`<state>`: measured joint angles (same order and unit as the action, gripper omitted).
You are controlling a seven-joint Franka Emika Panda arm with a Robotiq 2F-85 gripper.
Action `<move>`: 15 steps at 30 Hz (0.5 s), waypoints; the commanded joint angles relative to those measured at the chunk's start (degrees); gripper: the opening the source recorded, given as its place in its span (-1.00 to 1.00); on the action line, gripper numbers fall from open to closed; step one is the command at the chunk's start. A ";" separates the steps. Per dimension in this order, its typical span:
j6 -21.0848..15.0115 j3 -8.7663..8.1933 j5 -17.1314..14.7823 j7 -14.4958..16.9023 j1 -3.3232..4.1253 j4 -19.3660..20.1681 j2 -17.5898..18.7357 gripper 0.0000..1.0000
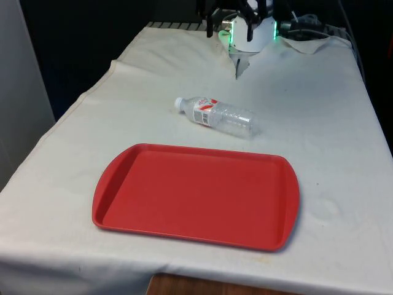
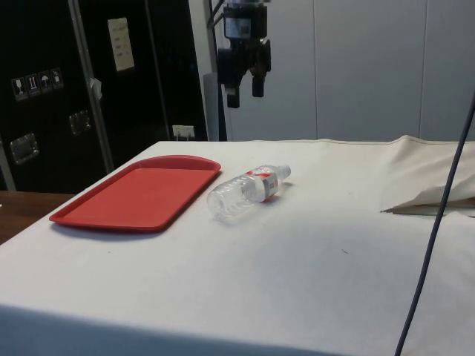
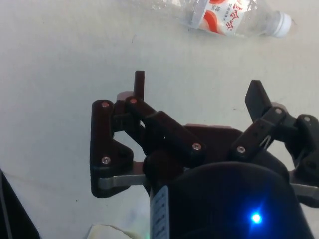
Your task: Place the bottle upright on the tray.
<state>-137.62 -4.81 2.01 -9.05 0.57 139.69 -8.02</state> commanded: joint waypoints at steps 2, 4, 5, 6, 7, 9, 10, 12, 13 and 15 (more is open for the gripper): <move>-0.57 -0.06 0.23 -1.20 -0.17 0.17 0.23 1.00; 0.00 -0.11 0.00 -0.80 0.00 0.00 0.23 1.00; -0.63 -0.17 0.23 -1.78 -0.17 0.17 0.34 1.00; -0.63 -0.17 0.23 -2.35 -0.11 0.17 0.46 1.00; -0.63 -0.23 0.17 -2.64 -0.17 0.17 0.52 1.00; -0.69 -0.29 0.17 -3.21 -0.17 0.17 0.63 1.00; -0.69 -0.29 0.17 -3.44 -0.17 0.17 0.63 1.00; -0.63 -0.40 0.17 -3.90 -0.17 0.11 0.69 1.00; -0.57 -0.46 0.17 -4.07 -0.17 0.11 0.69 1.00; -0.57 -0.52 0.17 -4.24 -0.17 0.11 0.69 1.00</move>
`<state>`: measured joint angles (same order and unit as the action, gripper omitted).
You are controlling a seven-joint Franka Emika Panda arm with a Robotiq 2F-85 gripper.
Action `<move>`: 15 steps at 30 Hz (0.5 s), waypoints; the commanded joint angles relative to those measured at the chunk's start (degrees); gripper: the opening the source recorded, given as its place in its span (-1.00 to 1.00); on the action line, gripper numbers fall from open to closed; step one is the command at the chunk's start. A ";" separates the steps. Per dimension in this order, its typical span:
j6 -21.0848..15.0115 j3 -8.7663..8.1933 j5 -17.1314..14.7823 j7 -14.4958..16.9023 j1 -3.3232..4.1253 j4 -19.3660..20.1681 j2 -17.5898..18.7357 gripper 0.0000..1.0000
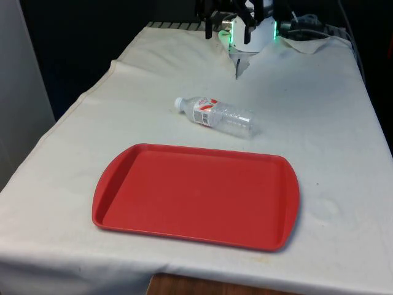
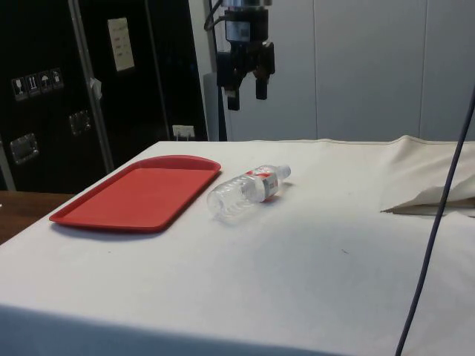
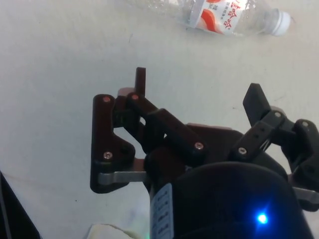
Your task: Place the bottle upright on the tray.
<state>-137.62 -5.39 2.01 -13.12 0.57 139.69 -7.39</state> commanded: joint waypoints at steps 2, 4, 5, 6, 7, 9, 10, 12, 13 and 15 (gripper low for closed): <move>-0.46 -0.11 0.17 -0.80 -0.17 0.06 0.06 1.00; -0.40 -0.23 0.17 -1.15 -0.17 0.06 0.00 1.00; -0.40 -0.29 0.17 -1.26 -0.11 0.00 0.00 1.00; -0.40 -0.34 0.17 -1.43 -0.11 0.00 0.00 1.00; -0.40 -0.46 0.11 -1.78 -0.11 0.00 0.00 1.00; 0.00 -0.57 0.00 -1.60 0.00 -0.06 0.00 1.00; -0.40 -0.57 0.11 -2.18 -0.11 0.00 0.00 1.00; -0.46 -0.63 0.11 -2.64 -0.11 0.00 0.00 1.00; -0.52 -0.69 0.11 -2.86 -0.11 0.00 0.00 1.00; -0.57 -0.74 0.11 -3.38 -0.11 0.06 0.06 1.00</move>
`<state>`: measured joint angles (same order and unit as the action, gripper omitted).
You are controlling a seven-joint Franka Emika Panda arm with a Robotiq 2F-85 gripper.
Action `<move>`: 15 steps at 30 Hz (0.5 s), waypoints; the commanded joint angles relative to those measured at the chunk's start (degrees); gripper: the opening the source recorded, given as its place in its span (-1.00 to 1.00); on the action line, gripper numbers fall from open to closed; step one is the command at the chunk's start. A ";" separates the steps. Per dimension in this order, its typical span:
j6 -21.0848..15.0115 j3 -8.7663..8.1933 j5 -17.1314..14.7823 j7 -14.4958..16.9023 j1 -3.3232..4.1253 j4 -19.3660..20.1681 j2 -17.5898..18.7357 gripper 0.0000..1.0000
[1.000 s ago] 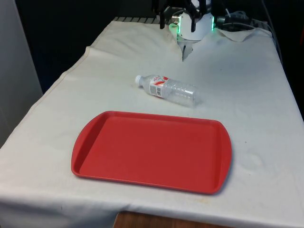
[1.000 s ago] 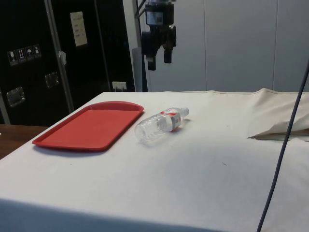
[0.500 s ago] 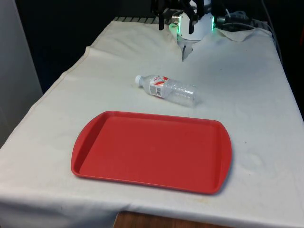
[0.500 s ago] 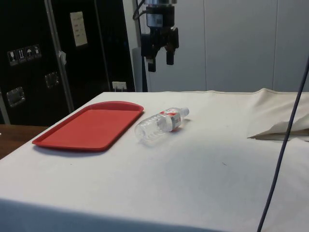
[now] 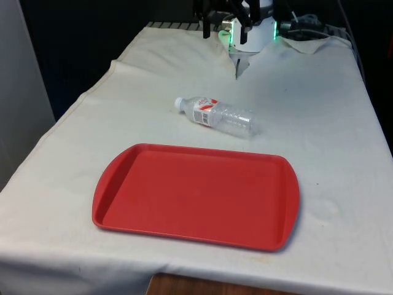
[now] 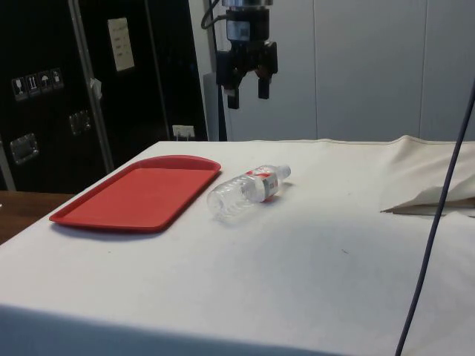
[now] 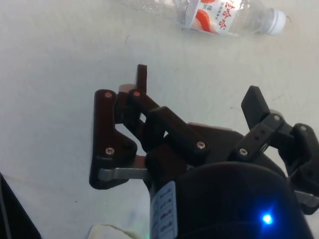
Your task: Place the bottle upright on the tray.
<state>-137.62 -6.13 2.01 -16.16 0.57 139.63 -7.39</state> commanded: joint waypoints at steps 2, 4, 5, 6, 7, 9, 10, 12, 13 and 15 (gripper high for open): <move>-0.69 0.00 0.11 -1.15 -0.11 0.11 0.06 1.00; -0.74 -0.06 0.06 -1.38 -0.11 0.17 0.11 1.00; -0.74 -0.06 0.06 -1.66 -0.11 0.17 0.11 1.00; -0.80 -0.06 0.06 -1.89 -0.11 0.17 0.11 1.00; -0.86 -0.06 0.06 -2.18 -0.11 0.17 0.17 1.00; -0.92 -0.11 0.00 -2.92 -0.11 0.23 0.29 1.00; -0.97 -0.11 0.00 -3.15 -0.11 0.29 0.34 1.00; -0.11 -0.11 -0.06 -2.98 0.00 0.06 0.23 1.00; -1.09 -0.17 -0.06 -3.61 -0.06 0.29 0.46 1.00; -1.20 -0.17 -0.11 -4.07 -0.11 0.34 0.63 1.00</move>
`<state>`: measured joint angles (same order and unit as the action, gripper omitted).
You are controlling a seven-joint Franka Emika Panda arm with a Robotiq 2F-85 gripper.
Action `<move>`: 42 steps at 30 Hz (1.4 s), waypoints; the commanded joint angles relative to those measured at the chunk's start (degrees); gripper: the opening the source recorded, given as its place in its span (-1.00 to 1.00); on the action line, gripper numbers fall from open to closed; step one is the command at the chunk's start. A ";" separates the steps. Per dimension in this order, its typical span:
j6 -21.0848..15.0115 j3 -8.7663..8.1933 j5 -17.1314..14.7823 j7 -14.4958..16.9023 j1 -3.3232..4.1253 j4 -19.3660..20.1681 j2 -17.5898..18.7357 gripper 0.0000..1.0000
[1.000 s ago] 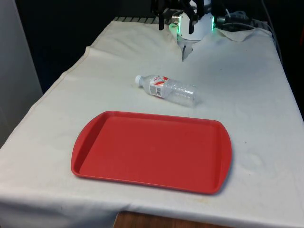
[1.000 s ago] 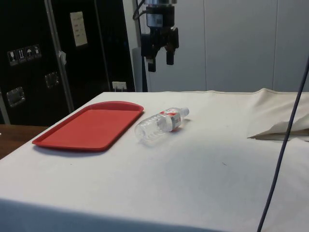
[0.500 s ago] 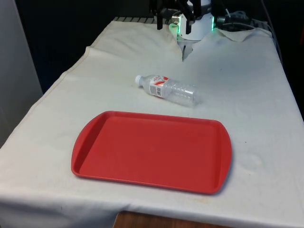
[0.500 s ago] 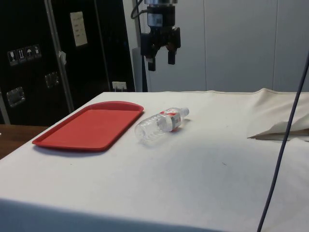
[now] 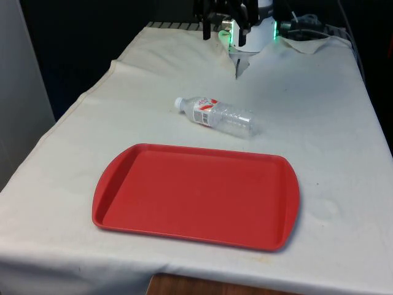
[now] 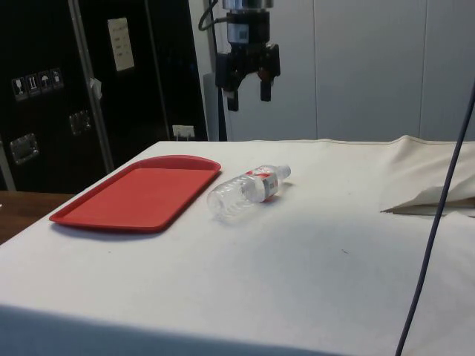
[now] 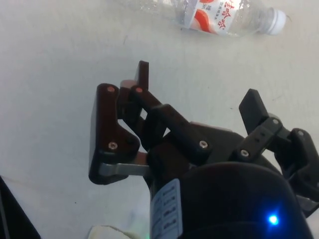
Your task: Place the bottle upright on the tray.
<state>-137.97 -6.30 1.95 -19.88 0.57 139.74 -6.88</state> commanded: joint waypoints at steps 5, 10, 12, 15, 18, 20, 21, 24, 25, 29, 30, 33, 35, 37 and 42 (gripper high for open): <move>-1.43 -0.23 -0.11 -1.78 -0.06 0.34 0.80 1.00; -1.95 -0.34 -0.06 -2.86 -0.06 0.57 1.32 1.00; -2.29 -0.34 -0.06 -3.27 -0.06 0.86 1.43 1.00; -2.92 -0.34 -0.23 -3.61 0.00 1.49 1.49 1.00; -3.44 -0.29 -0.40 -3.78 0.06 1.95 1.49 1.00; -4.18 -0.06 -0.34 -4.30 0.11 2.58 1.55 1.00; -4.41 0.00 -0.29 -4.53 0.11 2.75 1.55 1.00; -5.16 0.11 -0.06 -5.27 0.06 3.15 1.49 1.00; -5.67 0.17 0.11 -5.73 0.06 3.32 1.66 1.00; -6.25 0.17 0.34 -6.36 0.00 3.44 1.95 1.00; -6.30 0.17 0.46 -6.65 -0.06 3.44 2.06 1.00; -6.59 0.11 0.69 -7.51 -0.11 3.27 2.41 1.00; -6.02 0.06 -0.11 -6.82 0.11 3.27 2.29 1.00; -6.76 0.11 0.92 -8.82 -0.11 2.98 2.98 1.00; -6.53 0.06 1.38 -10.60 -0.06 2.35 3.50 1.00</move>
<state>-144.21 -6.25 2.46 -29.62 0.69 142.27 -3.61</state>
